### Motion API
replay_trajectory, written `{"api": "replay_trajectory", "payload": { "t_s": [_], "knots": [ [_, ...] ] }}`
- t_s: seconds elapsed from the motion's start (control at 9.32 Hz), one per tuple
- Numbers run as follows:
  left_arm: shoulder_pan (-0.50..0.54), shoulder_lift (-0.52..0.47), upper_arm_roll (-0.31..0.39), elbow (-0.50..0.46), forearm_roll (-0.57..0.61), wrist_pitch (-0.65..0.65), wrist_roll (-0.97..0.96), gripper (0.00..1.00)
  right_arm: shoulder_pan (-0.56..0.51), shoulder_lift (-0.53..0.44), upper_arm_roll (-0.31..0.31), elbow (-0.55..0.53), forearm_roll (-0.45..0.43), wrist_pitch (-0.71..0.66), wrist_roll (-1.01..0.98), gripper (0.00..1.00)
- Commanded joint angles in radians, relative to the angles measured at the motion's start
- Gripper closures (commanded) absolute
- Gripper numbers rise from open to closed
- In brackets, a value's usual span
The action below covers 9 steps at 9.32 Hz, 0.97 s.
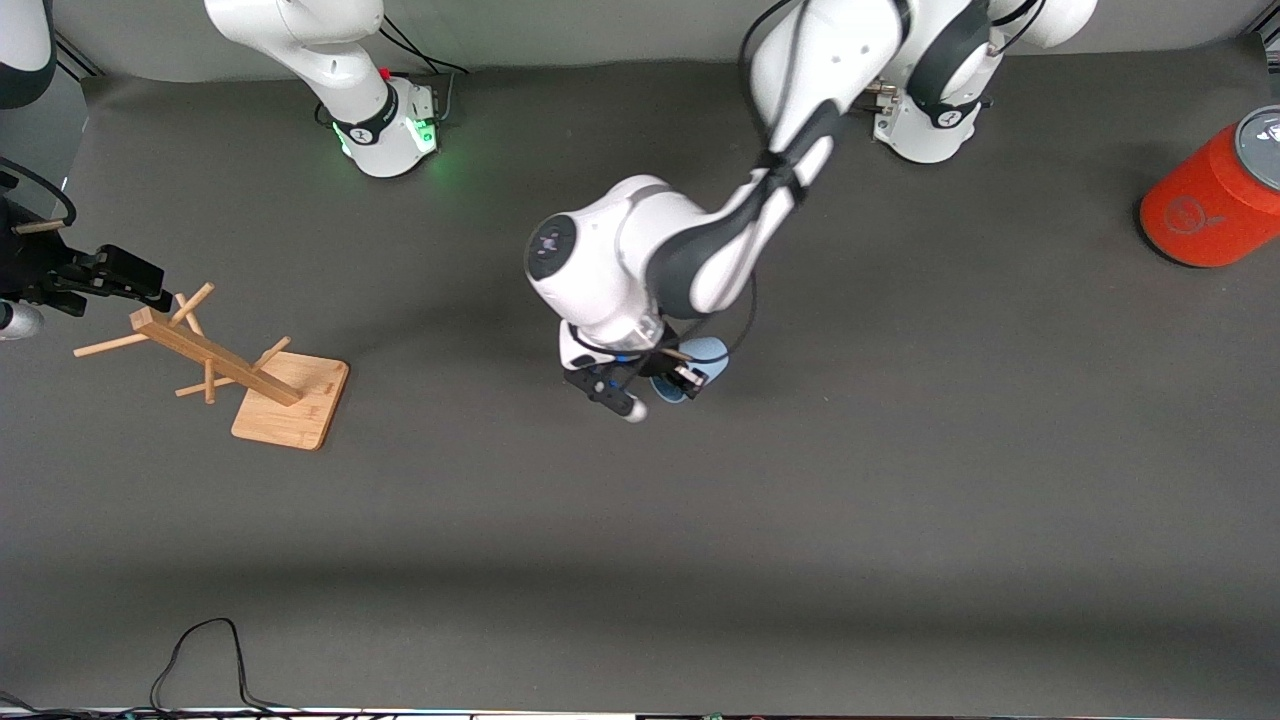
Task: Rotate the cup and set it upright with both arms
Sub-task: 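Rotate the cup upright with the left gripper holding the rim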
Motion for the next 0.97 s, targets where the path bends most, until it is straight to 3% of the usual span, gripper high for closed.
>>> {"api": "replay_trajectory", "payload": {
  "t_s": [0.0, 0.54, 0.86],
  "knots": [
    [0.06, -0.091, -0.002, -0.052, -0.065, -0.008, 0.006, 1.0, 0.005, -0.019, -0.003, -0.013, 0.019, 0.019, -0.009, 0.0],
    [0.094, -0.412, -0.001, -0.489, -0.122, 0.206, -0.046, 1.0, 0.01, -0.01, -0.002, -0.016, 0.02, 0.025, -0.009, 0.0],
    [0.122, -0.595, 0.001, -0.83, -0.19, 0.5, -0.115, 1.0, 0.011, -0.01, 0.0, -0.016, 0.02, 0.027, -0.009, 0.0]
  ]
}}
